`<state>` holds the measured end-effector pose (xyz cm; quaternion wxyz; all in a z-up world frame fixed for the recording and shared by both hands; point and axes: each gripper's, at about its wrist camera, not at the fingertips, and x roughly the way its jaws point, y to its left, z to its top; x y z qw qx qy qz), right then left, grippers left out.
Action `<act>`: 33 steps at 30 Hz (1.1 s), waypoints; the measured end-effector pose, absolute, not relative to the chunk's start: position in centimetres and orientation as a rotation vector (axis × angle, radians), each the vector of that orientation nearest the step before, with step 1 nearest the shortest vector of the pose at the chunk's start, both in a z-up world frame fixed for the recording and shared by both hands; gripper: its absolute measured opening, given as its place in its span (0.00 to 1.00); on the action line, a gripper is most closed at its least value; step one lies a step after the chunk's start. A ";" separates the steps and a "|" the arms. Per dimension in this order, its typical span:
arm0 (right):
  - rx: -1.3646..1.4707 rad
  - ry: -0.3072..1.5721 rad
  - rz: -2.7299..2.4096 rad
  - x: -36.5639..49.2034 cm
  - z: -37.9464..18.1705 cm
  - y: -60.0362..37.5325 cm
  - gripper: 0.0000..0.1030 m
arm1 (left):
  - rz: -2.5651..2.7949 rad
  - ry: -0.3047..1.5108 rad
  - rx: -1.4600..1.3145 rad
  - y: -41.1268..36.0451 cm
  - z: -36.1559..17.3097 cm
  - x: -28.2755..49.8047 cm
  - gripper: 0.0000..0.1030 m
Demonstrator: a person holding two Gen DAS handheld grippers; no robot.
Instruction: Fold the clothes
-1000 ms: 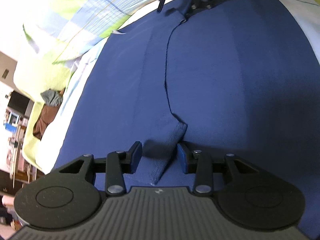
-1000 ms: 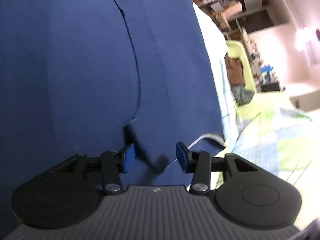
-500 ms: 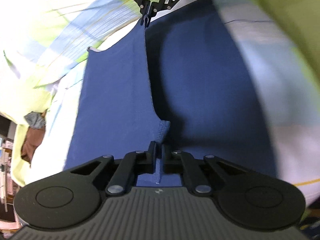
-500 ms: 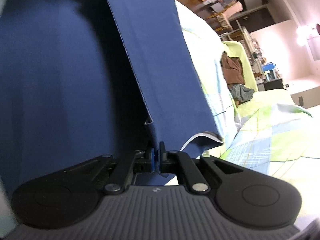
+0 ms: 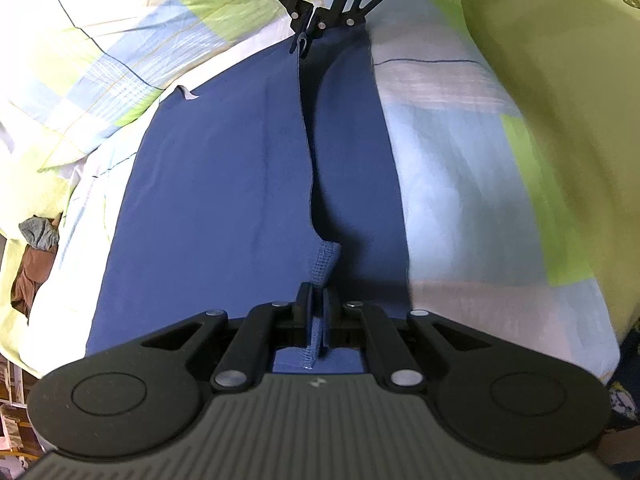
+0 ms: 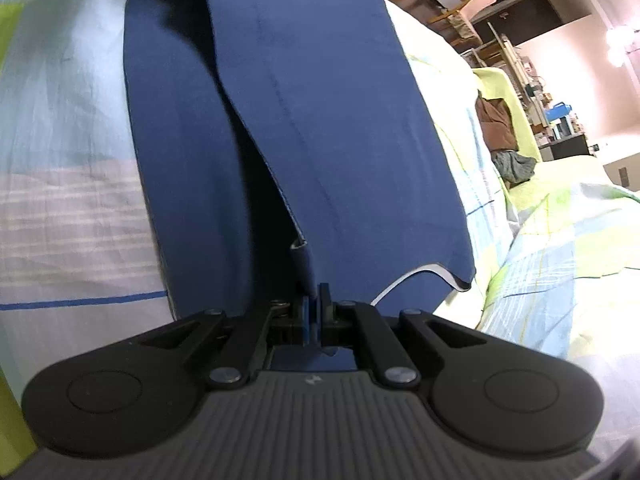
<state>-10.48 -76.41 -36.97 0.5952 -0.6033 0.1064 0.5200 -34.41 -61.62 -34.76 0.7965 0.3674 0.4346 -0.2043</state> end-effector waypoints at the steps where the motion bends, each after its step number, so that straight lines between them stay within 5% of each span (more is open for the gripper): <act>1: -1.402 0.245 1.209 -10.5 -36.8 -76.5 0.02 | -0.444 0.933 0.788 -61.6 -34.6 -34.4 0.02; 19: -1.576 0.358 1.168 -13.7 -40.4 -77.8 0.04 | -0.614 1.002 0.787 -62.3 -34.6 -38.1 0.06; 29: -0.958 0.614 0.891 -10.4 -35.8 -73.0 0.11 | -0.376 1.001 0.689 -57.9 -35.0 -31.6 0.11; 33: -1.031 0.682 0.857 -11.4 -38.4 -72.2 0.13 | -0.465 0.984 0.747 -58.8 -35.2 -34.4 0.17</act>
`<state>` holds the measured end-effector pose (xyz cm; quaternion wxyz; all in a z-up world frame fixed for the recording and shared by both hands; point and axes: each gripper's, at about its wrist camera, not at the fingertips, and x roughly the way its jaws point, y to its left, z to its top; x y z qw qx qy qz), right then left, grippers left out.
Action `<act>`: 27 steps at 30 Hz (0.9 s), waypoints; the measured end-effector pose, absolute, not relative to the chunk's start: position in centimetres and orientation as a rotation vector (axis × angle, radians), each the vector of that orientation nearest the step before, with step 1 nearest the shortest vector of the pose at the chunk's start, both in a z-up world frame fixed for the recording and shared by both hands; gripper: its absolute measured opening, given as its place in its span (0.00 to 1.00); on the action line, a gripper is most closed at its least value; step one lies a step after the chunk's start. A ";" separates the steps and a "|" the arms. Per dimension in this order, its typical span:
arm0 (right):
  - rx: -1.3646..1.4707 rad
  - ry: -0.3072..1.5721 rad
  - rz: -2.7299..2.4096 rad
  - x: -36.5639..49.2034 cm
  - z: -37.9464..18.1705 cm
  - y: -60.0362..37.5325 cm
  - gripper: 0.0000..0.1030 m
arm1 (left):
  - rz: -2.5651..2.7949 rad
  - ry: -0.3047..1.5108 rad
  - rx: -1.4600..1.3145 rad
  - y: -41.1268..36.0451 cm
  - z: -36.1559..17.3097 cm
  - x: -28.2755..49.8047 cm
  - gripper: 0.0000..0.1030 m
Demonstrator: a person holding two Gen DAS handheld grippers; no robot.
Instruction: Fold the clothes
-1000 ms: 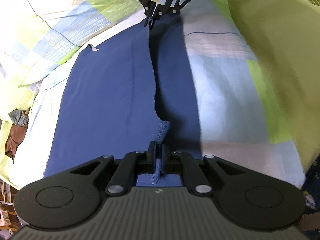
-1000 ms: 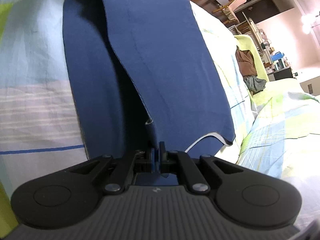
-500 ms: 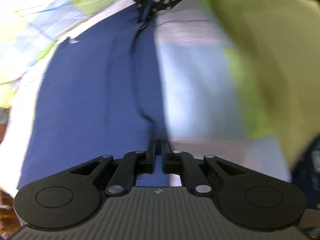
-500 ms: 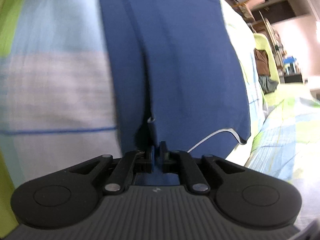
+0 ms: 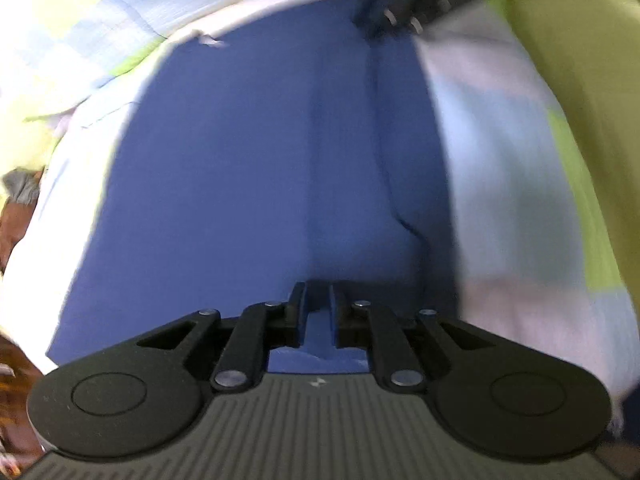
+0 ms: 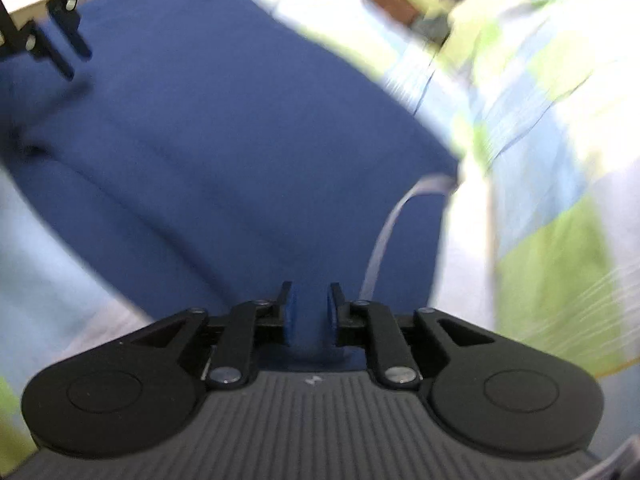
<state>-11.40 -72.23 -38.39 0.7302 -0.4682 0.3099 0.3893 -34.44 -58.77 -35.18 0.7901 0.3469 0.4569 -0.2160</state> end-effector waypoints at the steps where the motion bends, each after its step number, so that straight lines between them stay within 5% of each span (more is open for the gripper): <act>1: -1.055 0.676 0.844 -12.4 -38.0 -72.9 0.13 | -0.474 0.986 0.731 -58.9 -35.0 -34.9 0.29; 3: -1.044 0.697 0.837 -13.3 -37.4 -74.2 0.15 | -0.463 0.985 0.734 -59.9 -35.1 -36.4 0.39; 14: -1.425 0.407 1.036 -13.8 -39.2 -75.8 0.29 | -0.335 1.000 0.842 -62.9 -38.6 -36.1 0.38; 20: -1.512 0.262 1.106 -13.5 -40.4 -76.1 0.28 | -0.323 1.017 0.807 -63.0 -38.6 -35.4 0.23; 24: -1.546 0.233 1.166 -13.7 -40.8 -76.2 0.05 | -0.351 1.036 0.803 -63.1 -38.4 -35.4 0.04; 27: -1.535 0.253 1.206 -13.7 -40.6 -76.5 0.04 | -0.368 1.052 0.783 -62.9 -37.9 -35.3 0.02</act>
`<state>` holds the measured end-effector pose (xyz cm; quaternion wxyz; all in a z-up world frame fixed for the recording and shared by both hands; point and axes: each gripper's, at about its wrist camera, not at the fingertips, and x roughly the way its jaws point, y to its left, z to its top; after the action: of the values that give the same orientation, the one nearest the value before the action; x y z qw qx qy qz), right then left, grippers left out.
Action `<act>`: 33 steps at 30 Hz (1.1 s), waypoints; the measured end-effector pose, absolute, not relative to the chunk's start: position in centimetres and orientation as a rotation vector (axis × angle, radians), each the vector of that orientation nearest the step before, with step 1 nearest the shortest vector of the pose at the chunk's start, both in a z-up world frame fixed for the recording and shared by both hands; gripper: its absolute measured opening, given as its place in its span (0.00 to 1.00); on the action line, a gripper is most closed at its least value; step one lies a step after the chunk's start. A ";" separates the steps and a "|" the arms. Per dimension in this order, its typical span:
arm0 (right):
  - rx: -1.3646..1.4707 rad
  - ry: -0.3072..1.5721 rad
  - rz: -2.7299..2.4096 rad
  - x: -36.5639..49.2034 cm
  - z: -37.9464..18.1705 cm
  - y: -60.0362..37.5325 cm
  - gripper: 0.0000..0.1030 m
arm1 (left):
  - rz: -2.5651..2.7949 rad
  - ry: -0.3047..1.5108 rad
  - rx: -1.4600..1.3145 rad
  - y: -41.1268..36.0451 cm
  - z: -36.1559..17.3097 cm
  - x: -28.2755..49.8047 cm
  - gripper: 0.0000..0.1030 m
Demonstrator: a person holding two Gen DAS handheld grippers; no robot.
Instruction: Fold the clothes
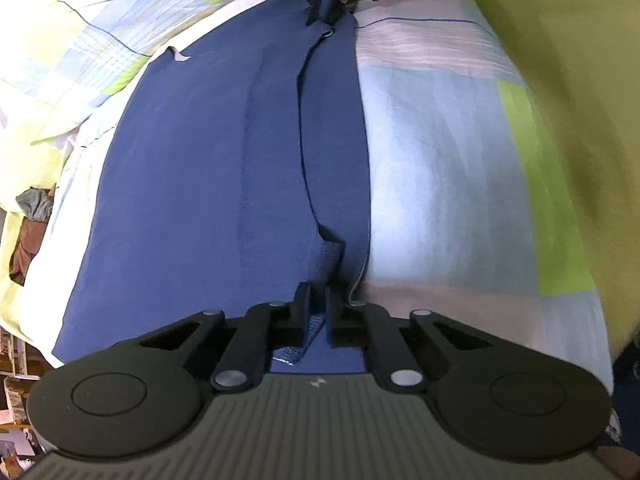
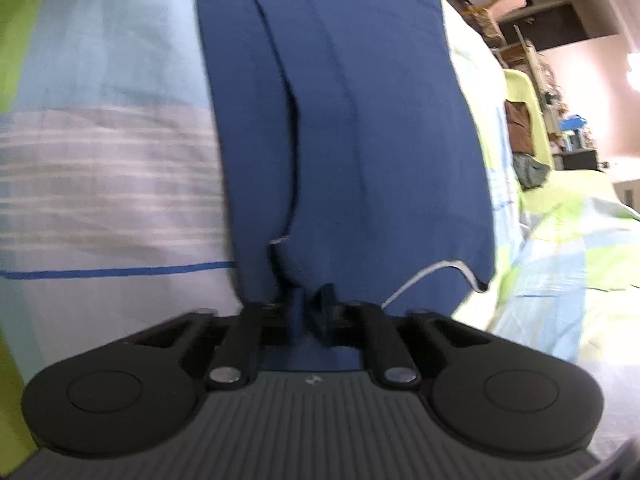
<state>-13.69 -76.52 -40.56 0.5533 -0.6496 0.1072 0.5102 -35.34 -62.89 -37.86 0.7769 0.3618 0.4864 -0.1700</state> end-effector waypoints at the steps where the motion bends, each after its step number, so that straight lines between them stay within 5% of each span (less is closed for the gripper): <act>1: -1.527 0.257 1.212 -13.5 -40.2 -76.6 0.03 | -0.368 1.053 0.777 -62.8 -37.7 -35.5 0.01; 17: -1.490 0.316 1.205 -14.1 -38.6 -78.5 0.00 | -0.395 1.060 0.753 -62.8 -36.9 -35.6 0.00; 27: -1.646 0.134 1.170 -13.6 -41.4 -77.0 0.16 | -0.376 1.077 0.769 -62.7 -38.4 -35.3 0.03; 33: -1.575 0.213 1.257 -12.6 -40.4 -75.9 0.03 | -0.407 1.065 0.706 -62.1 -37.4 -35.1 0.00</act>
<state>-12.55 -75.88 -40.45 0.5293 -0.6595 0.0893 0.5262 -35.12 -62.14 -37.44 0.7835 0.3273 0.4934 -0.1887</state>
